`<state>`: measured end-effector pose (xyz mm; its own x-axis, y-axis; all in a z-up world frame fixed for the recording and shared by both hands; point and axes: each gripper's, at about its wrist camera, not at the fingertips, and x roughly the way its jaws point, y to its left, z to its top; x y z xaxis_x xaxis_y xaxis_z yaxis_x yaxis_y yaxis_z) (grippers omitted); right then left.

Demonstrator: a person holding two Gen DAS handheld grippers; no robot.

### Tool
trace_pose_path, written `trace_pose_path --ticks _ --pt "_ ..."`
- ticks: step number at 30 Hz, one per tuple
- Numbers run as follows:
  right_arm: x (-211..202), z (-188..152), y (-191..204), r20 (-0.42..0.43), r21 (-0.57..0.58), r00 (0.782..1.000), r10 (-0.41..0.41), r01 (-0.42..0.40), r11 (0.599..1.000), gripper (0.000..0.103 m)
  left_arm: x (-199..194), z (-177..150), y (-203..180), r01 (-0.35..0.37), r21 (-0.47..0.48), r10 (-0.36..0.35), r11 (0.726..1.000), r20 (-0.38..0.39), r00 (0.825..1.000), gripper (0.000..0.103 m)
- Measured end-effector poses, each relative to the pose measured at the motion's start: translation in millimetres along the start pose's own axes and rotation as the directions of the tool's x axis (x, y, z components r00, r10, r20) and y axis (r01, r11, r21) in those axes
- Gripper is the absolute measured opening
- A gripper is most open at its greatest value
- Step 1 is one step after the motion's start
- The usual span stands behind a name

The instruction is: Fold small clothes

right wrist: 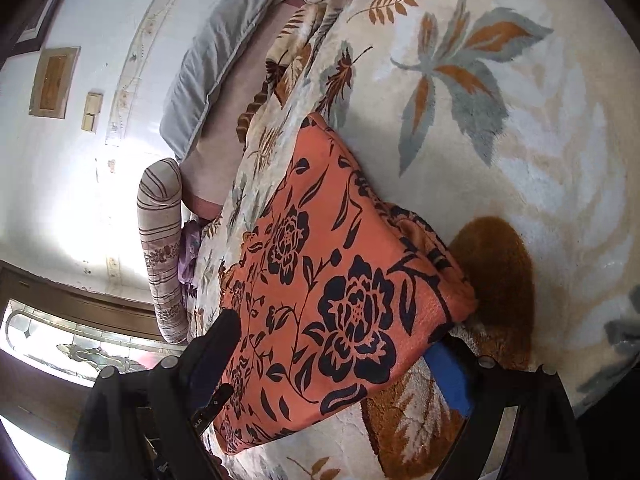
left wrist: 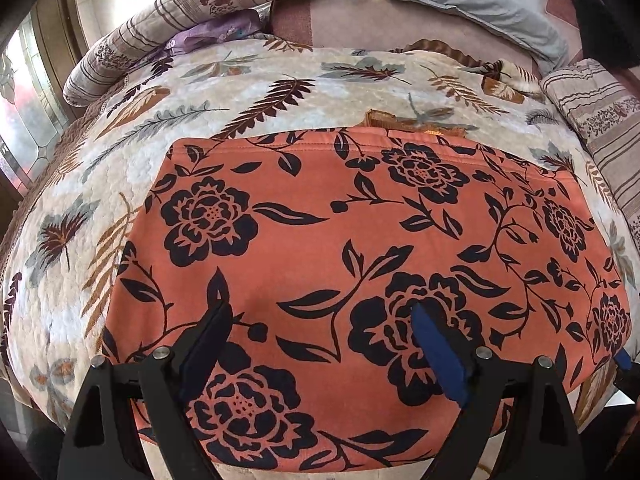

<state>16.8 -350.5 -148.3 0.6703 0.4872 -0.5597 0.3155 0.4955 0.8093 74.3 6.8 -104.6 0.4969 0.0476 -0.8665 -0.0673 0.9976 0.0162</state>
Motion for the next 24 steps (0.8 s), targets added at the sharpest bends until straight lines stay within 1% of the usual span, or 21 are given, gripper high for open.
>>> trace_pose_path --ticks 2,4,6,9,10,12,14,16,18,19,20,22,23,24 --pt "2.0 0.9 -2.3 -0.002 0.007 1.000 -0.009 0.009 1.000 0.091 10.1 -2.3 -0.8 -0.002 0.007 0.002 1.000 -0.027 1.000 0.092" --pt "1.9 2.0 -2.2 0.002 0.011 1.000 -0.010 0.010 1.000 0.091 8.4 -3.7 -1.7 -0.007 0.017 0.007 1.000 -0.012 1.000 0.092" --pt "1.9 2.2 -2.0 0.006 0.007 1.000 -0.017 0.017 1.000 0.091 3.2 -2.3 -1.7 0.007 0.004 -0.007 1.000 -0.006 1.000 0.092" --pt "2.8 3.4 -3.6 0.008 0.016 1.000 -0.018 0.018 1.000 0.091 -3.5 -1.3 -3.0 0.013 0.005 -0.014 1.000 0.031 0.999 0.092" --pt "2.9 3.7 -3.9 0.009 0.015 1.000 -0.020 0.020 1.000 0.091 -1.3 -2.1 -4.3 0.010 0.009 -0.011 1.000 0.026 1.000 0.092" --pt "2.9 4.0 -5.8 0.009 0.021 1.000 -0.023 0.022 1.000 0.091 13.4 -5.4 -7.2 0.007 0.025 -0.006 1.000 -0.028 1.000 0.092" --pt "5.1 4.8 -5.3 0.010 0.033 0.999 -0.033 0.032 0.999 0.091 15.8 -7.9 -10.1 -0.019 0.049 0.019 0.999 0.005 1.000 0.098" --pt "11.2 7.9 1.2 -0.003 0.027 0.999 -0.052 0.052 0.998 0.091 18.0 -7.1 -9.7 -0.017 0.043 0.017 0.999 -0.004 1.000 0.099" --pt "19.7 11.5 12.3 -0.020 0.005 0.999 -0.039 0.039 0.999 0.087 18.4 -6.0 -8.5 -0.010 0.045 0.011 0.999 -0.013 1.000 0.099" --pt "25.1 12.7 16.6 -0.030 0.004 0.999 -0.028 0.028 1.000 0.070 18.5 -6.4 -8.4 -0.010 0.049 0.010 0.999 -0.011 1.000 0.099" --pt "32.1 13.0 19.1 -0.053 0.001 0.998 -0.045 0.045 0.999 0.050 18.4 -6.9 -8.2 -0.009 0.049 0.009 0.999 -0.008 1.000 0.099" --pt "46.8 11.9 18.6 -0.088 0.006 0.991 -0.105 0.106 0.994 0.028 18.0 -8.0 -8.0 -0.010 0.049 0.010 0.999 -0.004 1.000 0.099" --pt "50.5 10.8 19.6 -0.091 -0.009 0.987 -0.135 0.135 0.991 0.022 17.7 -8.5 -8.4 -0.010 0.050 0.010 0.999 -0.004 1.000 0.099" --pt "49.1 9.4 25.5 -0.076 -0.045 0.984 -0.161 0.158 0.986 0.020 18.7 -7.1 -8.8 -0.009 0.053 0.010 0.999 -0.006 1.000 0.099"
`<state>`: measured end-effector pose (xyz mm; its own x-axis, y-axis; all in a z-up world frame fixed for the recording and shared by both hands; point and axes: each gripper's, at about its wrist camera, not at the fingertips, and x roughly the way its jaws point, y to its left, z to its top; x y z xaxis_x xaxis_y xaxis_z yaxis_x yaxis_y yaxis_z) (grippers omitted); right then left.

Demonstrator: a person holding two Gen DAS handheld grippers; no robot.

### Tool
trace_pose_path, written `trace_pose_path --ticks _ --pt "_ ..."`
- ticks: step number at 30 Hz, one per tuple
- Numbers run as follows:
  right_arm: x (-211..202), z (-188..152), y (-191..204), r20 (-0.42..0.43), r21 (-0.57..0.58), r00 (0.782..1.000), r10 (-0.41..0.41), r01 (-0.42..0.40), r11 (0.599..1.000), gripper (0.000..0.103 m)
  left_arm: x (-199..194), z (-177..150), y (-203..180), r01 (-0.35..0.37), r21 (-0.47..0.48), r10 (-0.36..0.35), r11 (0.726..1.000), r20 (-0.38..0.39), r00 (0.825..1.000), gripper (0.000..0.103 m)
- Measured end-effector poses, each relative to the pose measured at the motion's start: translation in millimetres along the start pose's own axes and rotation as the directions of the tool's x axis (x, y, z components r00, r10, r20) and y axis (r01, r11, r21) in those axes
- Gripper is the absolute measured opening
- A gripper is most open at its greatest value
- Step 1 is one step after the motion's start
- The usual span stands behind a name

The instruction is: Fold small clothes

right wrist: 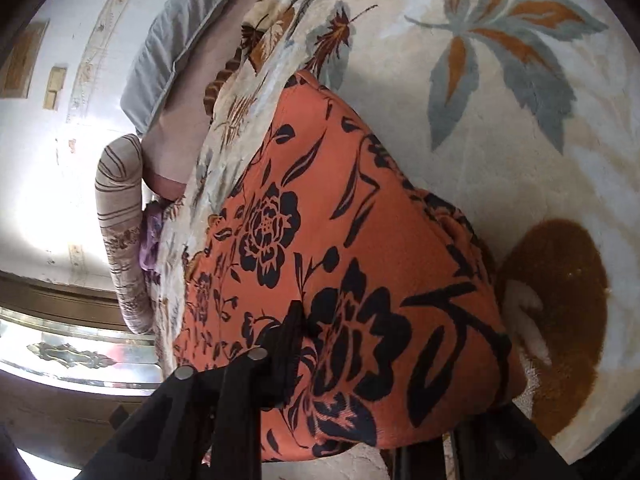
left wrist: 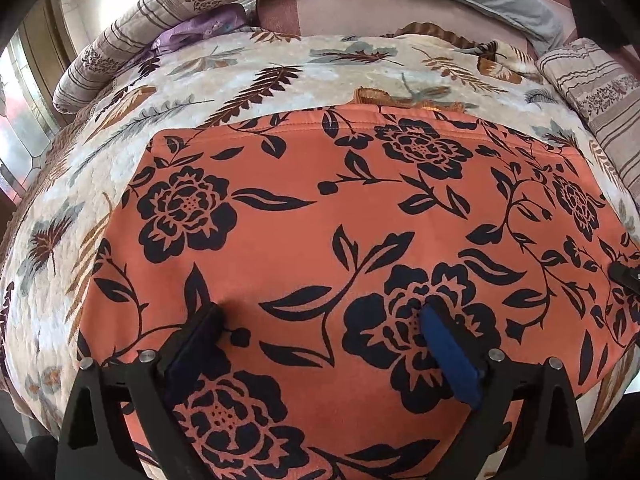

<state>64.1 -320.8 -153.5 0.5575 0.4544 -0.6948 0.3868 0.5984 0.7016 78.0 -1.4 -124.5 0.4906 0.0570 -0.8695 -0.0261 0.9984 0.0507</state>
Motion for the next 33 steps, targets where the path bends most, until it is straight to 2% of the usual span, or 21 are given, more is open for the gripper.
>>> trace_pose_path --ticks 2,3,5,6,7,8,9,10,11,13,15,18,22,25,27,28,29,30,32,33 --pt "-18.8 -7.1 25.6 0.068 -0.130 0.997 -0.036 0.044 0.991 0.017 -4.7 2.0 1.0 -0.002 0.006 0.002 1.000 -0.012 1.000 0.099" --pt "-32.3 -14.8 44.4 0.129 -0.228 0.989 -0.074 0.103 0.968 0.016 -8.9 3.2 2.2 -0.006 -0.003 0.006 1.000 -0.012 1.000 0.099" --pt "-46.9 -33.1 73.2 0.234 -0.391 0.963 -0.138 0.223 0.893 0.014 -20.4 3.2 3.3 -0.005 -0.028 0.006 1.000 0.031 0.999 0.099" --pt "-42.4 -36.9 74.3 0.237 -0.417 0.956 -0.173 0.262 0.870 0.015 -23.8 2.3 1.4 -0.006 -0.026 0.008 1.000 0.057 0.998 0.099" --pt "-30.1 -35.8 66.4 0.199 -0.416 0.955 -0.222 0.287 0.863 0.017 -21.8 0.9 -2.8 -0.017 -0.015 0.018 1.000 0.066 0.998 0.099" --pt "-14.4 -31.9 49.0 0.120 -0.381 0.956 -0.267 0.293 0.877 0.021 -11.0 -1.8 -9.4 -0.026 0.017 0.025 1.000 0.029 0.999 0.099" --pt "-3.4 -26.9 26.8 0.027 -0.306 0.961 -0.277 0.271 0.913 0.024 0.7 -5.2 -11.6 -0.028 0.040 0.028 0.999 -0.005 1.000 0.099" --pt "-11.1 -23.1 11.7 0.020 -0.233 0.983 -0.181 0.180 0.956 0.027 -1.3 -6.8 -8.6 -0.024 0.034 0.023 0.999 0.034 0.999 0.103" --pt "-22.3 -19.1 0.8 0.015 -0.168 0.994 -0.109 0.110 0.980 0.045 -1.6 -6.4 -5.6 -0.012 0.028 0.011 1.000 0.028 1.000 0.103" --pt "-45.2 -9.3 -14.9 0.026 -0.072 0.999 -0.039 0.041 0.997 0.074 -0.2 -3.9 -4.0 -0.003 0.025 0.002 1.000 0.018 1.000 0.103" --pt "-70.4 6.7 -24.8 0.093 -0.036 0.996 0.004 -0.001 0.999 0.074 0.0 -4.0 -4.6 -0.004 0.034 0.003 0.999 0.026 1.000 0.103" --pt "-86.2 40.7 -26.4 0.153 -0.067 0.988 -0.027 0.038 0.997 0.074 -0.6 -5.5 -4.7 -0.003 0.033 0.002 0.999 0.034 0.999 0.103" --pt "-38.2 101.4 -1.1 0.001 -0.176 1.000 0.007 -0.007 0.984 0.074 -0.2 -5.7 -4.1 0.005 0.031 -0.006 0.999 0.029 1.000 0.103" --pt "8.8 135.5 16.9 -0.079 -0.262 0.994 -0.075 0.052 0.964 0.074 0.2 -4.9 -4.0 0.005 0.034 -0.006 0.999 0.025 1.000 0.103" --pt "37.4 149.5 22.4 -0.118 -0.275 0.986 -0.121 0.085 0.958 0.073 1.1 -3.6 -4.0 0.006 0.035 -0.007 0.999 0.018 1.000 0.103" --pt "45.9 151.2 28.0 -0.120 -0.299 0.984 -0.131 0.090 0.950 0.069 1.3 -3.5 -3.8 0.007 0.037 -0.007 0.999 0.018 1.000 0.103" --pt "51.7 148.1 39.2 -0.116 -0.365 0.982 -0.146 0.094 0.926 0.034 1.4 -3.4 -3.5 0.008 0.037 -0.008 0.999 0.019 1.000 0.103" --pt "57.3 141.3 49.6 -0.132 -0.432 0.974 -0.183 0.110 0.895 0.018 1.3 -4.0 -3.4 0.008 0.036 -0.009 0.999 0.020 1.000 0.103" --pt "58.4 135.3 62.6 -0.040 -0.488 0.962 -0.270 0.217 0.846 0.018 1.9 -4.4 -5.0 0.000 0.031 -0.001 1.000 0.023 1.000 0.103" --pt "54.9 137.2 62.3 0.041 -0.472 0.945 -0.326 0.306 0.827 0.018 2.0 -4.1 -6.1 -0.005 0.029 0.005 1.000 0.023 1.000 0.103"
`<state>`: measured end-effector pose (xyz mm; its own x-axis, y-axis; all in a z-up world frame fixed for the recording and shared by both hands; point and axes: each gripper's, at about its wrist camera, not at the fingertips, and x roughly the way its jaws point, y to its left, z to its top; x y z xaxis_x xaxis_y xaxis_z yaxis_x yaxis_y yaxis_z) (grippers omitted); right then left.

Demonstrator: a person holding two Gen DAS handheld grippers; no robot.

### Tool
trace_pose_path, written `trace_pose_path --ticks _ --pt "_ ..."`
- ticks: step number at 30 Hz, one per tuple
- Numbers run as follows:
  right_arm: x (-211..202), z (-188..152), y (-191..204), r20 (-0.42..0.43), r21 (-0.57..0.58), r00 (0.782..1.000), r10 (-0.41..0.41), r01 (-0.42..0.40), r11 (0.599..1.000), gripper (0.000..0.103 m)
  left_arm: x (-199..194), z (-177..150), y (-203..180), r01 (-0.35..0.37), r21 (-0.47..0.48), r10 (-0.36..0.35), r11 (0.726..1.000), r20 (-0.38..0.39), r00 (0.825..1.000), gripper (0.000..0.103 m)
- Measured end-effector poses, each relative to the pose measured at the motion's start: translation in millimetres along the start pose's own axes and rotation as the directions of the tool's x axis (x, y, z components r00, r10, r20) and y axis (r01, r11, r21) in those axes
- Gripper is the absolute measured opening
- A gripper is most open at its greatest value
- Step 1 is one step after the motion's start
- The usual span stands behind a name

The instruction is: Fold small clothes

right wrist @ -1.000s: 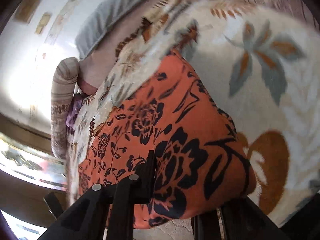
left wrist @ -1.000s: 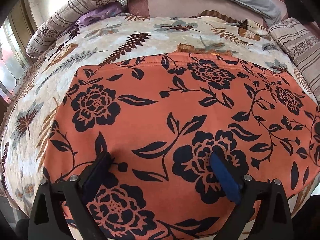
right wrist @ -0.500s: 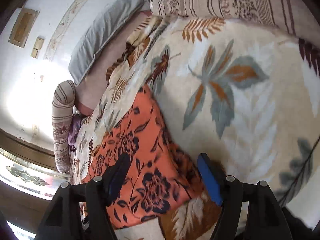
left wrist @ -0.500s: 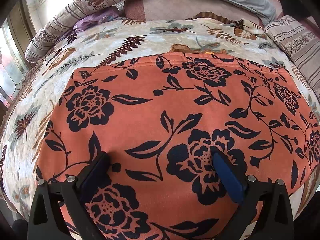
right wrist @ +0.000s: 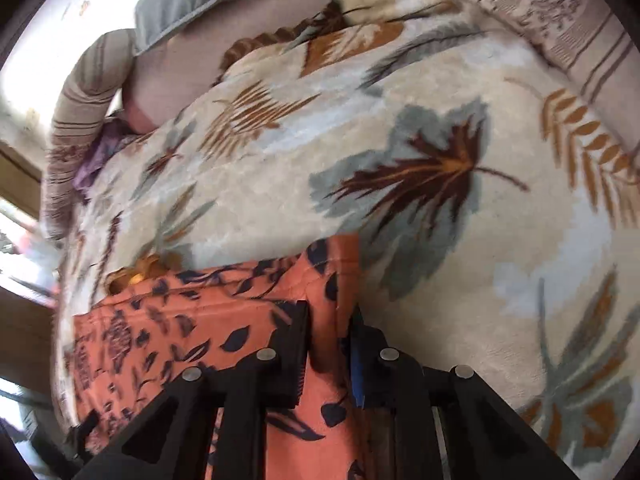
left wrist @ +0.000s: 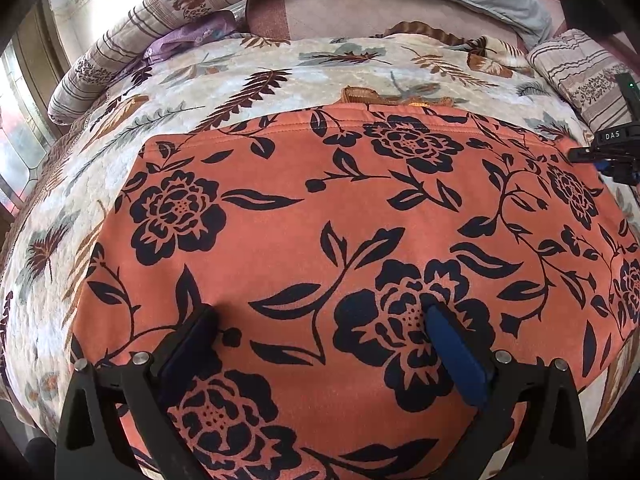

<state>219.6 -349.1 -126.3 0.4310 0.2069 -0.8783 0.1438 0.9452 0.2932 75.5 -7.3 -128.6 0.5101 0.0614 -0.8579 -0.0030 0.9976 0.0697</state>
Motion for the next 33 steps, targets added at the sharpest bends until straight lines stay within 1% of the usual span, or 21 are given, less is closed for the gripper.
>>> trace_pose_path --ticks 1,2,4,6,8,9,10,12,14,16,17,18,19,21,24,26,27,28,29,31,33 --pt "-7.1 -0.9 -4.8 0.058 0.047 0.995 -0.079 0.077 0.996 0.025 -0.2 0.0 -0.2 -0.002 -0.001 0.002 1.000 -0.001 1.000 0.103" --pt "-15.4 -5.4 -9.6 0.094 0.100 0.989 -0.111 0.102 0.990 0.043 -0.3 0.0 0.3 0.001 -0.003 -0.001 1.000 -0.003 1.000 0.103" --pt "-33.7 -21.3 -13.8 0.121 0.166 0.990 -0.069 0.048 0.985 0.079 -0.2 0.1 1.5 0.007 -0.002 -0.007 1.000 -0.005 1.000 0.103" --pt "-64.7 -46.7 -9.2 0.191 0.185 0.981 -0.018 -0.018 0.983 0.079 -0.1 0.5 2.0 0.008 -0.007 -0.008 1.000 -0.008 1.000 0.103" --pt "-94.6 -77.4 -5.6 0.222 0.203 0.972 0.082 -0.128 0.971 0.080 0.0 0.8 2.3 0.008 -0.007 -0.008 1.000 -0.010 1.000 0.103" --pt "-106.9 -97.7 -2.2 0.239 0.221 0.959 0.154 -0.208 0.953 0.081 0.2 0.9 2.2 0.009 -0.008 -0.009 1.000 -0.010 1.000 0.103" --pt "-112.9 -118.8 1.9 0.249 0.244 0.944 0.215 -0.276 0.930 0.086 0.0 1.0 2.0 0.010 -0.009 -0.010 1.000 -0.010 1.000 0.103" --pt "-115.6 -163.3 10.4 0.216 0.282 0.927 0.307 -0.360 0.889 0.088 0.1 1.4 2.3 0.012 -0.010 -0.013 1.000 -0.012 1.000 0.103" --pt "-106.5 -205.2 11.9 0.171 0.352 0.920 0.353 -0.392 0.850 0.088 0.4 2.0 2.4 0.014 -0.015 -0.014 1.000 -0.015 1.000 0.103" --pt "-84.7 -226.8 5.5 0.128 0.438 0.914 0.384 -0.400 0.805 0.088 0.3 2.3 2.3 0.013 -0.015 -0.014 1.000 -0.017 1.000 0.103" --pt "-74.2 -229.7 -0.4 0.125 0.482 0.918 0.376 -0.387 0.786 0.088 0.2 2.5 2.3 0.014 -0.014 -0.014 1.000 -0.017 1.000 0.103" --pt "-66.5 -228.1 -7.1 0.141 0.517 0.917 0.374 -0.390 0.762 0.088 0.5 2.4 3.2 0.016 -0.014 -0.016 1.000 -0.018 1.000 0.103" --pt "-61.3 -223.5 -12.4 0.165 0.538 0.907 0.387 -0.411 0.736 0.089 0.6 2.4 3.4 0.018 -0.015 -0.018 1.000 -0.019 1.000 0.103" --pt "-55.6 -209.1 -18.7 0.199 0.565 0.903 0.381 -0.424 0.708 0.089 1.0 2.5 3.9 0.017 -0.015 -0.018 1.000 -0.019 1.000 0.103" --pt "-53.7 -188.3 -20.3 0.227 0.564 0.903 0.365 -0.428 0.706 0.088 0.5 1.6 4.0 0.016 -0.016 -0.016 1.000 -0.017 1.000 0.103" --pt "-52.9 -181.5 -19.6 0.245 0.564 0.901 0.357 -0.432 0.703 0.085 0.4 2.1 4.0 0.017 -0.016 -0.017 1.000 -0.018 1.000 0.103" --pt "-53.6 -179.9 -19.5 0.253 0.563 0.904 0.345 -0.427 0.708 0.083 0.4 2.2 3.8 0.016 -0.015 -0.016 1.000 -0.018 1.000 0.103" --pt "-53.2 -179.7 -19.4 0.254 0.569 0.908 0.333 -0.419 0.708 0.077 0.3 2.4 3.7 0.015 -0.015 -0.015 1.000 -0.018 1.000 0.103" --pt "-53.5 -181.3 -19.7 0.256 0.571 0.909 0.328 -0.416 0.708 0.073 0.3 2.3 3.8 0.015 -0.014 -0.015 1.000 -0.019 1.000 0.103" --pt "-56.7 -184.1 -20.9 0.260 0.551 0.912 0.317 -0.409 0.727 0.069 0.6 2.7 3.5 0.014 -0.015 -0.014 1.000 -0.021 1.000 0.103" --pt "-57.3 -185.2 -20.6 0.261 0.536 0.913 0.314 -0.408 0.739 0.069 1.1 3.2 2.9 0.012 -0.014 -0.012 1.000 -0.022 1.000 0.103"
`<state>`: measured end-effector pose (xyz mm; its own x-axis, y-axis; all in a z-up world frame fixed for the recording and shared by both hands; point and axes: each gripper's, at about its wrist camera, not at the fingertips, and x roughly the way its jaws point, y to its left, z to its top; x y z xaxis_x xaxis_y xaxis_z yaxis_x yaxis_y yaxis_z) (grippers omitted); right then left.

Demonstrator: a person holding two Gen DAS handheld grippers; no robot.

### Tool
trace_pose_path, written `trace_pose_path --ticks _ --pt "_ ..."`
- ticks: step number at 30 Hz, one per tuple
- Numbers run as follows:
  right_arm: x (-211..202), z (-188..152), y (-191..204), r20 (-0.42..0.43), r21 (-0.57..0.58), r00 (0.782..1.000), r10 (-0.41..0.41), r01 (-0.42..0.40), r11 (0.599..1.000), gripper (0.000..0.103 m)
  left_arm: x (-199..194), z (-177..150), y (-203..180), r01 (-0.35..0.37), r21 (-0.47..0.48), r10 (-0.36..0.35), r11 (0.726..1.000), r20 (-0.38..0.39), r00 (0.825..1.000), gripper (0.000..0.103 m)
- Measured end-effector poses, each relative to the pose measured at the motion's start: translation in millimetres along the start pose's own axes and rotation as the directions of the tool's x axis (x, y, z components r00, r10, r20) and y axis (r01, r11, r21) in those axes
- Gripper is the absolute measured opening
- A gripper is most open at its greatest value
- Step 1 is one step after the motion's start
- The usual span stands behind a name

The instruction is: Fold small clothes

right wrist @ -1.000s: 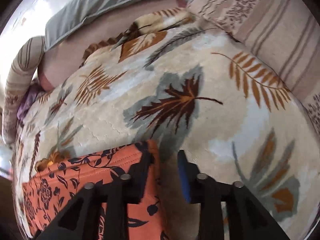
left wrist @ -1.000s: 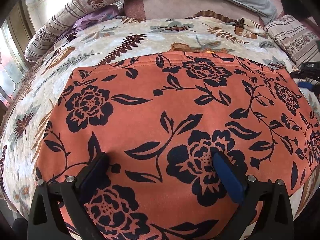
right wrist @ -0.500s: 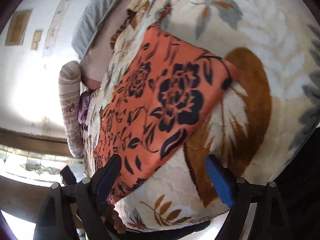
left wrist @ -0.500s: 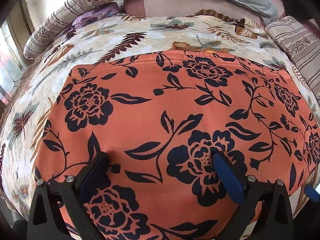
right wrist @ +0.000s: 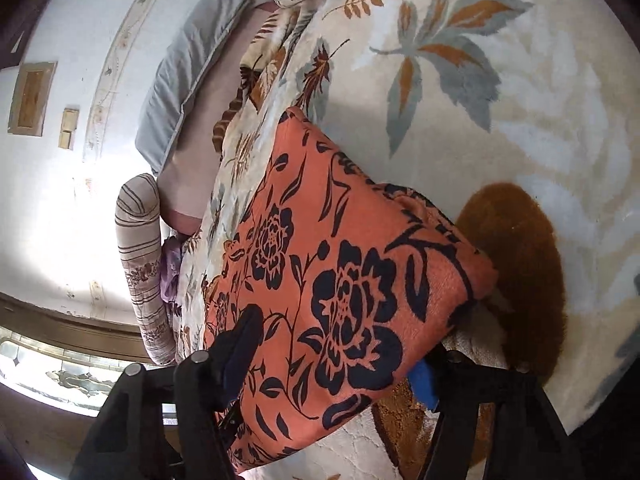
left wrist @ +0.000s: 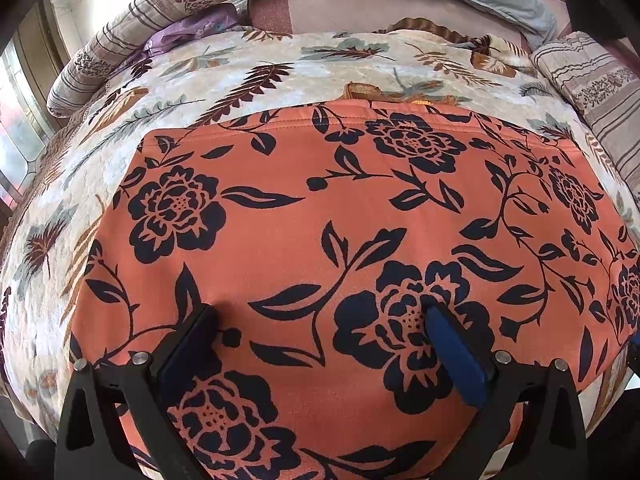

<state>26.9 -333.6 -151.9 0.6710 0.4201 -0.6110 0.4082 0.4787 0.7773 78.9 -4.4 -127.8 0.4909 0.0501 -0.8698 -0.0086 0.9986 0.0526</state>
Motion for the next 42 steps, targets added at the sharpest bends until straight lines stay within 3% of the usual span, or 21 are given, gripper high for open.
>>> trace_pose_path --ticks 9,13,14,16,17,21,23,27,28,29,30,35,39,40,42 --pt "0.6 3.4 -8.0 0.025 -0.014 0.999 0.038 -0.037 0.999 0.070 -7.8 5.5 2.1 -0.002 -0.033 0.001 0.999 -0.027 1.000 0.103" --pt "0.3 4.6 -6.2 0.016 -0.041 0.999 0.033 -0.032 0.999 0.069 -11.0 -1.4 -5.1 -0.023 -0.011 0.023 1.000 0.010 1.000 0.103" --pt "0.9 4.4 -4.0 0.016 -0.058 1.000 0.016 -0.015 0.998 0.066 -3.5 -4.9 -7.3 -0.029 0.003 0.029 1.000 0.000 1.000 0.103" --pt "3.7 3.7 2.8 0.014 -0.106 0.999 -0.045 0.046 0.993 0.042 -2.9 -4.9 -5.7 -0.022 -0.001 0.022 1.000 0.016 1.000 0.103" --pt "5.2 4.0 2.9 0.008 -0.110 0.998 -0.059 0.059 0.992 0.035 -3.3 -3.2 -5.5 -0.021 0.000 0.021 1.000 0.004 1.000 0.103" --pt "4.0 5.5 0.3 0.002 -0.066 0.999 -0.036 0.036 0.997 0.039 -16.0 3.8 0.7 -0.011 -0.018 0.011 1.000 -0.009 1.000 0.103" --pt "2.4 6.8 0.8 0.019 -0.055 0.999 -0.034 0.035 0.998 0.064 -14.9 1.1 2.9 -0.004 -0.021 0.004 1.000 -0.007 1.000 0.103" --pt "7.5 8.7 7.2 0.019 -0.077 0.999 -0.039 0.040 0.996 0.066 -3.8 -2.8 3.4 0.003 -0.011 -0.003 1.000 0.001 1.000 0.103" --pt "9.4 9.3 9.9 0.016 -0.096 0.998 -0.058 0.060 0.994 0.060 -4.1 -2.0 3.4 0.002 -0.014 -0.002 1.000 -0.004 1.000 0.103" --pt "11.0 9.8 11.7 0.014 -0.108 0.996 -0.086 0.087 0.990 0.042 -3.5 -1.3 3.4 0.004 -0.014 -0.004 1.000 -0.007 1.000 0.103" --pt "12.8 10.8 11.8 0.008 -0.113 0.994 -0.111 0.112 0.987 0.033 -3.1 -1.2 3.3 0.006 -0.014 -0.006 1.000 -0.006 1.000 0.103" --pt "15.5 11.2 17.7 0.011 -0.160 0.985 -0.172 0.172 0.972 0.025 -10.8 0.4 6.6 0.027 -0.019 -0.027 0.999 -0.005 1.000 0.103" --pt "14.8 10.5 31.6 0.027 -0.226 0.975 -0.219 0.219 0.949 0.021 -24.0 -1.7 18.9 0.005 -0.056 -0.001 0.998 0.083 0.997 0.103" --pt "14.9 10.4 35.1 0.032 -0.239 0.973 -0.230 0.230 0.943 0.021 -6.0 -5.4 15.9 -0.008 -0.029 0.009 1.000 0.013 1.000 0.103" --pt "15.3 9.3 40.8 0.039 -0.261 0.968 -0.250 0.251 0.932 0.020 0.2 -7.6 11.7 -0.009 0.031 0.008 0.999 0.045 0.999 0.103"
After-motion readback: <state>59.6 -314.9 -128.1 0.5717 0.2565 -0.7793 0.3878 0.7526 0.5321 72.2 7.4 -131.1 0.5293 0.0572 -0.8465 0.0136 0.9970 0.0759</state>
